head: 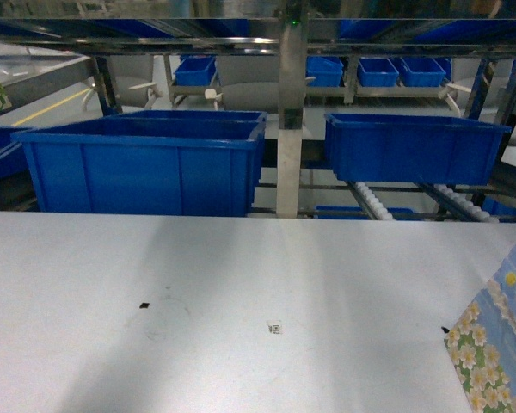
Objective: Move flower gift bag to table near conveyor
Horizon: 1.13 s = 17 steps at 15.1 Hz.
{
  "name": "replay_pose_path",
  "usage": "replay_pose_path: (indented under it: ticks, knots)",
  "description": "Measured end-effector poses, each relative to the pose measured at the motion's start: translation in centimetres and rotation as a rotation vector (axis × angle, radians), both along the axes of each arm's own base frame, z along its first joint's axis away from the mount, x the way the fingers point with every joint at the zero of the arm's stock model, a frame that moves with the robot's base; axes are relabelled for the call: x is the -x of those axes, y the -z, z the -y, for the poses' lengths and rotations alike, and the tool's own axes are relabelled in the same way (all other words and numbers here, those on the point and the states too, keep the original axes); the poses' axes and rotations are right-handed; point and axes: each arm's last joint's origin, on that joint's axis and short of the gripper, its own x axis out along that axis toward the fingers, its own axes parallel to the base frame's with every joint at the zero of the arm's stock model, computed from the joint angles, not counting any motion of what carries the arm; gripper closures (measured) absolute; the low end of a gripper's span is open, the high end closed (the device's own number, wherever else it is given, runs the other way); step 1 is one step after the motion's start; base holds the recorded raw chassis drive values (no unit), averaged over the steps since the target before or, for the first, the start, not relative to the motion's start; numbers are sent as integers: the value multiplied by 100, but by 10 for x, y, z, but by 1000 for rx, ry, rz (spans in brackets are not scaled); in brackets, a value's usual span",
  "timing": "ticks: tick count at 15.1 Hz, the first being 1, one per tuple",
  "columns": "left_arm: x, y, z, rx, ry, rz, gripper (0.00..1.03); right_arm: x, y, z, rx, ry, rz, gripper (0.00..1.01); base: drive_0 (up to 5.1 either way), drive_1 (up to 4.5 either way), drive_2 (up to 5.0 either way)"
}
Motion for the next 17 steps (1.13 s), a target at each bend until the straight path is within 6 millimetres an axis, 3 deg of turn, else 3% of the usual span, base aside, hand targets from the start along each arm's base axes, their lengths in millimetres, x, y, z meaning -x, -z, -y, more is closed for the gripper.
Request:
replay_pose_path:
  ticks: [4,10,17]
  knots:
    - [0,0,1,1,-5,0,101,-1,2,0,-1,1,-9,3,0,0,0]
    - [-1,17,-3,13,-42,-43,101,-1,2,0,-1,1,-10,3,0,0,0]
    - [-12,44,43,-38,31,-156,101,-1,2,0,-1,1,-10,3,0,0,0]
